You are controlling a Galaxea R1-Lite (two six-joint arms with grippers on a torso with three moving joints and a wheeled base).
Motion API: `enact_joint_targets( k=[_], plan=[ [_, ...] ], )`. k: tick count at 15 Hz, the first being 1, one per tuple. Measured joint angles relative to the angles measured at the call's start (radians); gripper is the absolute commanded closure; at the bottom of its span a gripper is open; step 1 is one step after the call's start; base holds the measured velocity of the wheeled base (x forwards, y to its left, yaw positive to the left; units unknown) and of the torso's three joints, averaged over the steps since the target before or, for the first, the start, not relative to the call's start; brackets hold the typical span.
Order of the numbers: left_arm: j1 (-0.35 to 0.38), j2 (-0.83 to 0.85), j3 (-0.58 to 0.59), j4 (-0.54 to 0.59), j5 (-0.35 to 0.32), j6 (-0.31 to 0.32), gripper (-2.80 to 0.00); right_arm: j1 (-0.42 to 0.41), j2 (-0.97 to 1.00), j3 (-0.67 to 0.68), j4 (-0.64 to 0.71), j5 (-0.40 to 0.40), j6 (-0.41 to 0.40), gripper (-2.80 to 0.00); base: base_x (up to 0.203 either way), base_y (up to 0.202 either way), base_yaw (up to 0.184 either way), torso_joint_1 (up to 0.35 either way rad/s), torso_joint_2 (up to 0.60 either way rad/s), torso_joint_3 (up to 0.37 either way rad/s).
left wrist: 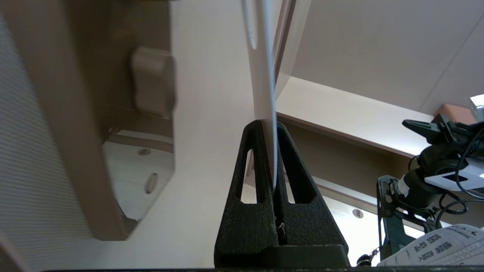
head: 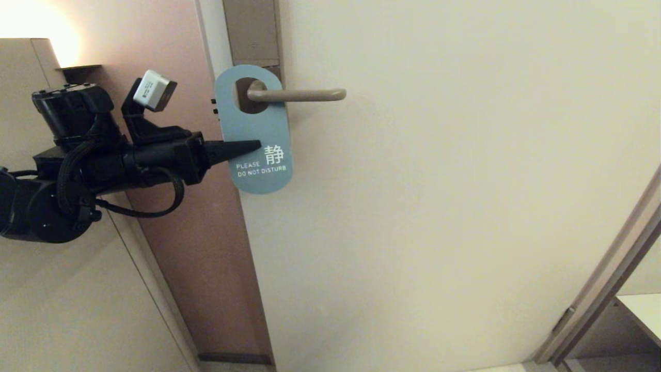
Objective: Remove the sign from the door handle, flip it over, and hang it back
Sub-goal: Take down the sign
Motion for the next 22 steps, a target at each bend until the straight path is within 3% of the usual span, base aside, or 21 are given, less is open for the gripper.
enact_joint_targets(
  k=[10,22],
  plan=[
    [0.004,-0.005,0.002,0.003,0.004,0.001,0.00,0.000,0.000,0.000,0.000,0.000,0.000,0.00,0.000,0.000,0.000,0.000,0.00,0.000],
    [-0.019,-0.043,0.047,0.010,0.093,0.018,0.00,0.000,0.000,0.000,0.000,0.000,0.000,0.00,0.000,0.000,0.000,0.000,0.00,0.000]
  ],
)
